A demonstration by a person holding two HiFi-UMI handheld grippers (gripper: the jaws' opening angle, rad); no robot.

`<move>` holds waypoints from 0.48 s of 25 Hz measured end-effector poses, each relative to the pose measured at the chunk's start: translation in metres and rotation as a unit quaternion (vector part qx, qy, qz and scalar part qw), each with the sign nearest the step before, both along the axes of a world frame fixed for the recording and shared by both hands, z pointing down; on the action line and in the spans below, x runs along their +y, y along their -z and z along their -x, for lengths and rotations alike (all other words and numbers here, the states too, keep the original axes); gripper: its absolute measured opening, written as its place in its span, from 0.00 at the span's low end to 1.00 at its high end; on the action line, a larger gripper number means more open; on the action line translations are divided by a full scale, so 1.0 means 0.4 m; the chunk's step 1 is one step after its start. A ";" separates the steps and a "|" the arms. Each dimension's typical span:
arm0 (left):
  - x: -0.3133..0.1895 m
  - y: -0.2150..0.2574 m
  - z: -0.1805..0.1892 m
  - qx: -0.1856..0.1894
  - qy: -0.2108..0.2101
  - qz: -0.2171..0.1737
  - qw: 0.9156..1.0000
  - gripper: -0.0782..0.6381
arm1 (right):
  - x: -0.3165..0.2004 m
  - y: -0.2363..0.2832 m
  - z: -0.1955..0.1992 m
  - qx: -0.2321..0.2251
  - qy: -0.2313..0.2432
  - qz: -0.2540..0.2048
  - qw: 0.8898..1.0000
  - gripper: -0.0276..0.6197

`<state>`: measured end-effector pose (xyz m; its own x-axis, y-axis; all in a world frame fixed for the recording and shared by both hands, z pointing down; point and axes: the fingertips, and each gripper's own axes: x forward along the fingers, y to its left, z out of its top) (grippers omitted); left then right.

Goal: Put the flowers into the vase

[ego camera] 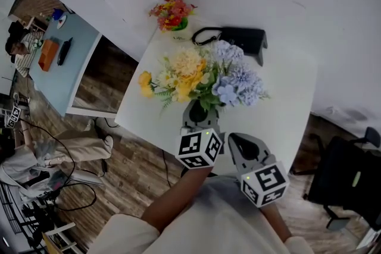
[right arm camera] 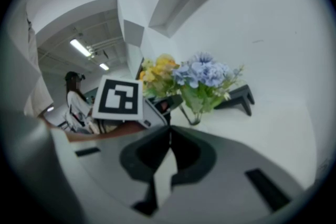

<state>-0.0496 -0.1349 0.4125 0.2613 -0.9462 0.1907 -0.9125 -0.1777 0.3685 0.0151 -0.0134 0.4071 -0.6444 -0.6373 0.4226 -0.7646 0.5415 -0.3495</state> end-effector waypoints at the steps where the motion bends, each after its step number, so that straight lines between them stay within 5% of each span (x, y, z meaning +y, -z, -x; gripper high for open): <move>1: 0.002 -0.005 -0.001 -0.005 -0.003 0.002 1.000 0.21 | 0.000 0.000 0.001 0.000 0.000 0.000 1.000 0.08; 12: 0.024 -0.041 -0.003 -0.034 -0.018 0.012 0.999 0.23 | 0.003 -0.003 0.011 0.003 0.004 -0.003 1.000 0.08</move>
